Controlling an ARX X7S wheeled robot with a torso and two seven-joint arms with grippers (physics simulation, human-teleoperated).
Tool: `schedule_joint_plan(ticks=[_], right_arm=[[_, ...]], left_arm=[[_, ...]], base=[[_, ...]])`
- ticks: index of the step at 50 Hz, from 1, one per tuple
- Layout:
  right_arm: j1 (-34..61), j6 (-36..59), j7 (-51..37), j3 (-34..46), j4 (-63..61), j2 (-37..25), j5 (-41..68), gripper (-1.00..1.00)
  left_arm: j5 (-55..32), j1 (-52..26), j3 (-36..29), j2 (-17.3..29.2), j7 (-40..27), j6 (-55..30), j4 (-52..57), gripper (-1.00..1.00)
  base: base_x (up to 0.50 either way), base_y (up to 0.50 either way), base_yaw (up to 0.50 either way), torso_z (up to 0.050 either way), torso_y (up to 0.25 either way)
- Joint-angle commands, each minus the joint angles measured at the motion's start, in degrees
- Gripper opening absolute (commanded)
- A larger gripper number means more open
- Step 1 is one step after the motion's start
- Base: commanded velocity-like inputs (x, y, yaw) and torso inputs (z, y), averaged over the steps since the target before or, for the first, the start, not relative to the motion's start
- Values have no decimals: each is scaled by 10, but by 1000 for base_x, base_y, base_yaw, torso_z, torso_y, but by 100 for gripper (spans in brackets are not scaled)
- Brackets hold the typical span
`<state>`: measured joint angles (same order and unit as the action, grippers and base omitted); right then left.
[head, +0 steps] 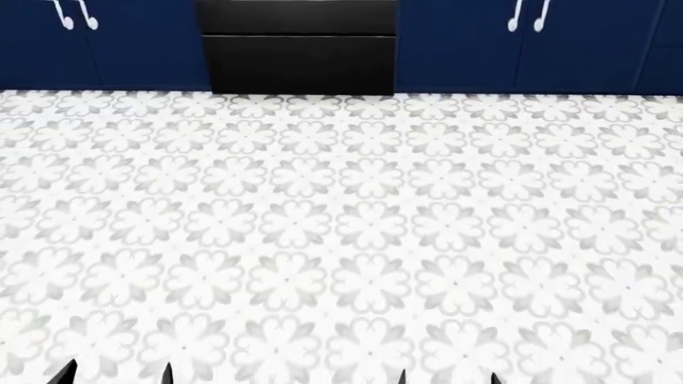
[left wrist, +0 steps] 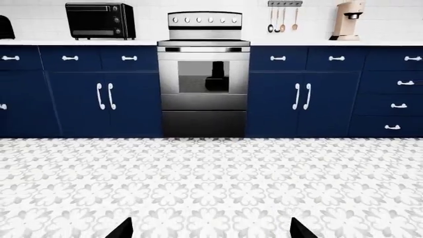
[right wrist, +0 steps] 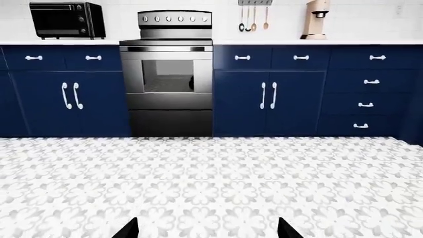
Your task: Place the cup inside the bowl on the dining table and move the bowl to any counter.
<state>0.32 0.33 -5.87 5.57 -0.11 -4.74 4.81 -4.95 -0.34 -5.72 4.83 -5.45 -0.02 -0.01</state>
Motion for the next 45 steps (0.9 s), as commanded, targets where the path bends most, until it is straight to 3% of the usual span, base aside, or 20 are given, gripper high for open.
schedule_joint_plan(ticks=[1,45], right_arm=[[1,-1,-11,7,2,-7,8,100],[4,0,-37,35,1,-29,25,100]], left_arm=[[-8,-1,-10,8,-9,1,-2,100],[-29,-1,-33,31,-31,5,0,100]], base=[[-500,47,0,0,0],[-500,45,0,0,0]])
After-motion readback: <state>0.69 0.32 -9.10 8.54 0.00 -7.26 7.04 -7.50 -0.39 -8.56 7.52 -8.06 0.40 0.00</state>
